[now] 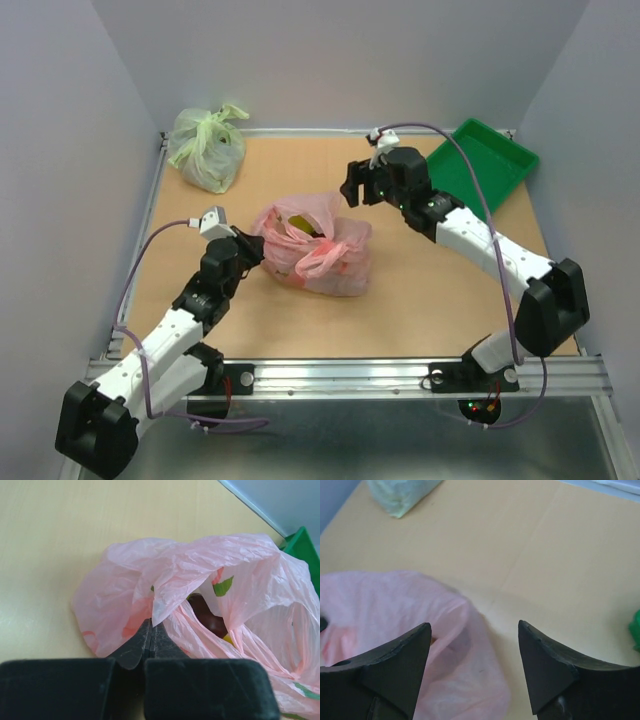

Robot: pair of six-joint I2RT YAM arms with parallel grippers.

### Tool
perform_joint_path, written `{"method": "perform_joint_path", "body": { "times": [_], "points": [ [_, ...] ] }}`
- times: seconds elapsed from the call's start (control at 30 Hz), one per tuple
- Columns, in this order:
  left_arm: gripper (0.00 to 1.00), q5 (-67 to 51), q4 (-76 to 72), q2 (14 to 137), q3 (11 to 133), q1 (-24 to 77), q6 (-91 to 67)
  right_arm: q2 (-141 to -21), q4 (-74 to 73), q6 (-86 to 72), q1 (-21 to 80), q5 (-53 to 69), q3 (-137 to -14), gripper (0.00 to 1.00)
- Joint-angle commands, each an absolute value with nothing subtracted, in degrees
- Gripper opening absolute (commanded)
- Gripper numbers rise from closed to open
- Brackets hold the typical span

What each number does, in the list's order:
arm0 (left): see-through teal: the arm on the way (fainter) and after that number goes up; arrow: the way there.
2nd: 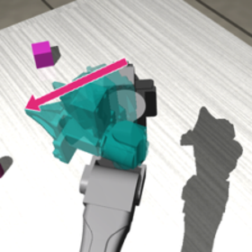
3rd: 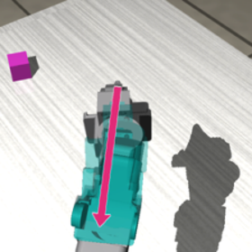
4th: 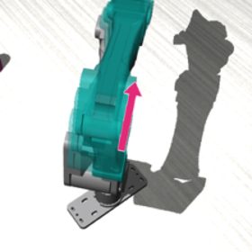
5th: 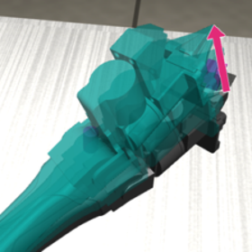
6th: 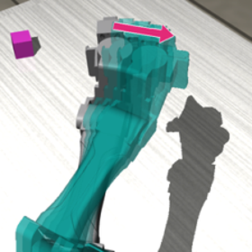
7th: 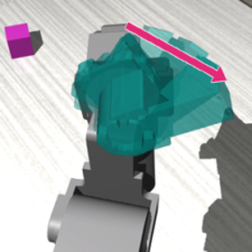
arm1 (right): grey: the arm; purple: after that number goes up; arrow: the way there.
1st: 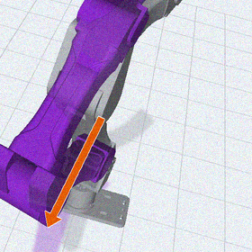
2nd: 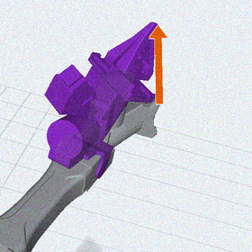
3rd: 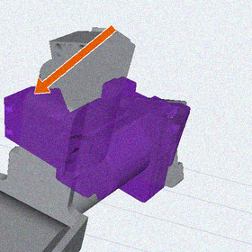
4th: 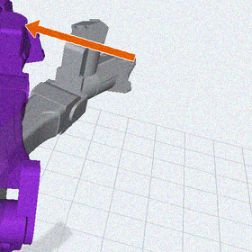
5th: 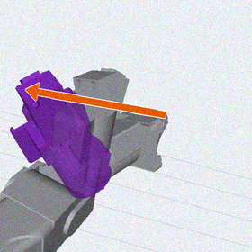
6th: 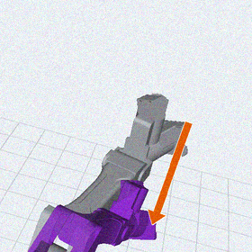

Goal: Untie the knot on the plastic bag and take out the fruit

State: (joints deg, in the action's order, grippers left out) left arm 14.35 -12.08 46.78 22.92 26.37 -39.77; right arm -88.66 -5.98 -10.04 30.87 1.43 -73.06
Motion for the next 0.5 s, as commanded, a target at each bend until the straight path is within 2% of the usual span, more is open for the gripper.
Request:
{"method": "perform_joint_path", "body": {
  "times": [0.0,0.1,0.2,0.33,0.47],
  "points": [
    [0.01,11.6,-10.6,42.1,22.3,26.9,-38.2,-81.0,-3.5,-9.2,39.0,3.0,-68.3,0.75],
    [0.01,11.3,-8.6,38.8,20.9,27.0,-39.1,-78.3,-3.5,-9.5,44.5,3.2,-65.6,0.74],
    [0.01,12.6,-6.4,36.0,19.3,27.1,-41.2,-76.2,-3.5,-10.9,49.6,2.9,-58.3,0.67],
    [0.01,14.1,-5.7,34.5,17.4,27.1,-44.2,-73.9,-3.3,-15.9,51.9,0.4,-48.2,0.58],
    [0.01,13.7,-5.5,35.1,18.0,27.1,-44.3,-70.0,-1.0,-21.9,51.9,-4.1,-36.8,0.58]
  ]
}}
